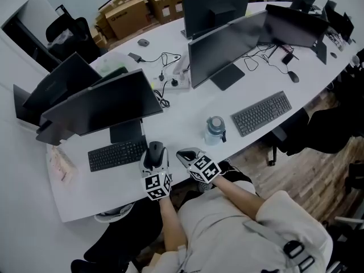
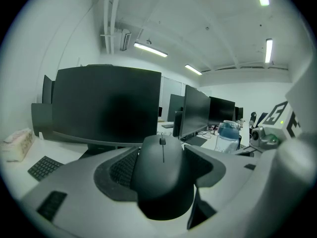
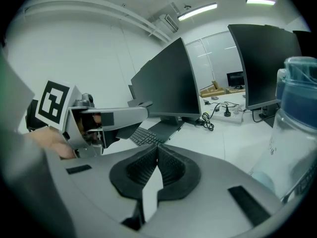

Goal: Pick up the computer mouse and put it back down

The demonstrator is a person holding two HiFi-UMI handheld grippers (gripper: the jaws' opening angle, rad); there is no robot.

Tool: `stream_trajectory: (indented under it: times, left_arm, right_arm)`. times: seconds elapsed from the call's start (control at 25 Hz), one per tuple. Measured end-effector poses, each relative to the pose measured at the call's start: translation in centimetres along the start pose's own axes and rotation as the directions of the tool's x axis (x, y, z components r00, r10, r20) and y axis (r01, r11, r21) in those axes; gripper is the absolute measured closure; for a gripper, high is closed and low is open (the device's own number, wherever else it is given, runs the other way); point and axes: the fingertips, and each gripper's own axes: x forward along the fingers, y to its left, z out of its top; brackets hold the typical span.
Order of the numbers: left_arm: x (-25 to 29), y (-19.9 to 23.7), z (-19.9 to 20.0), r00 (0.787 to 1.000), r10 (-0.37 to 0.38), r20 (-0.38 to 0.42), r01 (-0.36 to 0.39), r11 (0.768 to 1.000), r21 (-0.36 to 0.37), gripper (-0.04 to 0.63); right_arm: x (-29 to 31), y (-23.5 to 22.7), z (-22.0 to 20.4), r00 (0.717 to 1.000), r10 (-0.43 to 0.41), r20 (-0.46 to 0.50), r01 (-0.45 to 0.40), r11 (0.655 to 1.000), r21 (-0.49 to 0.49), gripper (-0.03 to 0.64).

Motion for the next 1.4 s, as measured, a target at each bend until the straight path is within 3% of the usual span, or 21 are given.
stream_trajectory:
  times: [0.32, 0.92, 1.4]
  left_arm:
    - [1.4, -0.1, -1.2, 0.999, 0.004, -0.032, -0.004, 1.0, -0.01, 0.295]
    - [6.8, -4.0, -6.0, 0.984, -0.127, -0.122, 0.134, 0.99, 0.053, 0.295]
    - [10.2, -5.2, -10.0, 0.947, -0.201, -0.25, 0.239, 0.962, 0.131, 0.295]
  right_arm:
    - [-1.8, -0.7, -0.5, 0.999, -0.043, -0.006, 0.043, 0.995, -0.092, 0.612]
    - [-6.8, -4.6, -2.6, 0.989, -0.148, -0.003, 0.148, 0.989, -0.023, 0.612]
    - [-7.5, -4.1, -4.6, 0.987, -0.158, -0.028, 0.158, 0.987, 0.009, 0.612]
